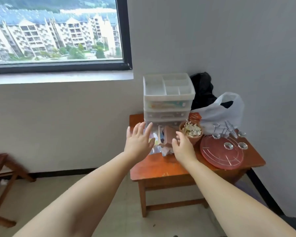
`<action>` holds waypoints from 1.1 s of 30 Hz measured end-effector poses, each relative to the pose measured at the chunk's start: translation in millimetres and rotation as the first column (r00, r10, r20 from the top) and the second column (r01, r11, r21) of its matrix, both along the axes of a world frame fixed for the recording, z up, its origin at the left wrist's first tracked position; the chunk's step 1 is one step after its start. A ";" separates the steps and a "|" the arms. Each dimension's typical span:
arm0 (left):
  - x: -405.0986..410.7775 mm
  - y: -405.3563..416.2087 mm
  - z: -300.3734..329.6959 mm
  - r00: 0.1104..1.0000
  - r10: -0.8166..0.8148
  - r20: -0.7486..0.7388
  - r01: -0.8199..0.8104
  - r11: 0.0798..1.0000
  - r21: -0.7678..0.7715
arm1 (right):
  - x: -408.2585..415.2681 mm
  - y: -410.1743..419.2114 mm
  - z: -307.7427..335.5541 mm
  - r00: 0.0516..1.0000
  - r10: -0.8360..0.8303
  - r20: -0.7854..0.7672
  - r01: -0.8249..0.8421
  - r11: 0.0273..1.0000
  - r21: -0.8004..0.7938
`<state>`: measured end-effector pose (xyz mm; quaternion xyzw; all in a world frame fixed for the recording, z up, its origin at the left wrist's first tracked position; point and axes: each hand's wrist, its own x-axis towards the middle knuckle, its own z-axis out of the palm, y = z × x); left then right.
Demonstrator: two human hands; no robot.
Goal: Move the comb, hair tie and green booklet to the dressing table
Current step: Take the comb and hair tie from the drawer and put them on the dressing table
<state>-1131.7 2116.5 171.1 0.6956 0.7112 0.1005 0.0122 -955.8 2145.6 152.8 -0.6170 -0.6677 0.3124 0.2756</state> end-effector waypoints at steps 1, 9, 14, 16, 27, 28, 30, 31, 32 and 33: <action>-2.6 22.3 3.5 1.000 -0.011 0.005 0.011 1.000 0.022 | -5.7 21.2 1.1 0.995 -0.028 -0.091 0.025 0.999 -0.037; -25.8 160.7 28.9 1.000 0.002 0.027 -0.007 0.985 0.171 | -52.7 155.0 8.6 0.575 -0.436 -0.692 0.020 0.853 -0.521; -34.3 187.5 33.6 1.000 0.008 0.018 -0.013 0.966 0.258 | -66.3 183.9 16.7 0.255 -0.638 -0.727 -0.110 0.728 -0.677; -38.8 190.0 34.8 0.999 -0.024 0.044 0.010 0.959 0.285 | -68.8 183.9 17.0 0.192 -0.656 -0.730 -0.144 0.717 -0.682; -40.2 187.3 37.9 0.995 -0.072 0.066 0.056 0.976 0.208 | -58.8 107.5 4.2 0.224 -0.627 -0.746 0.056 0.772 -0.633; -40.5 186.6 37.5 0.995 -0.076 0.058 0.063 0.979 0.196 | -57.1 101.1 3.6 0.226 -0.625 -0.747 0.061 0.775 -0.630; -41.5 184.6 35.7 0.995 -0.091 0.051 0.081 0.982 0.172 | -53.6 89.7 2.1 0.250 -0.625 -0.739 0.067 0.773 -0.631; -41.7 184.5 35.5 0.994 -0.098 0.053 0.088 0.982 0.165 | -52.1 87.1 1.8 0.265 -0.625 -0.734 0.066 0.772 -0.633; -43.5 181.5 35.0 0.992 -0.114 0.057 0.104 0.982 0.156 | -52.3 81.5 0.6 0.268 -0.626 -0.733 0.071 0.771 -0.632; -45.6 177.9 34.4 0.989 -0.134 0.055 0.125 0.981 0.146 | -53.2 75.7 0.1 0.269 -0.624 -0.734 0.074 0.773 -0.630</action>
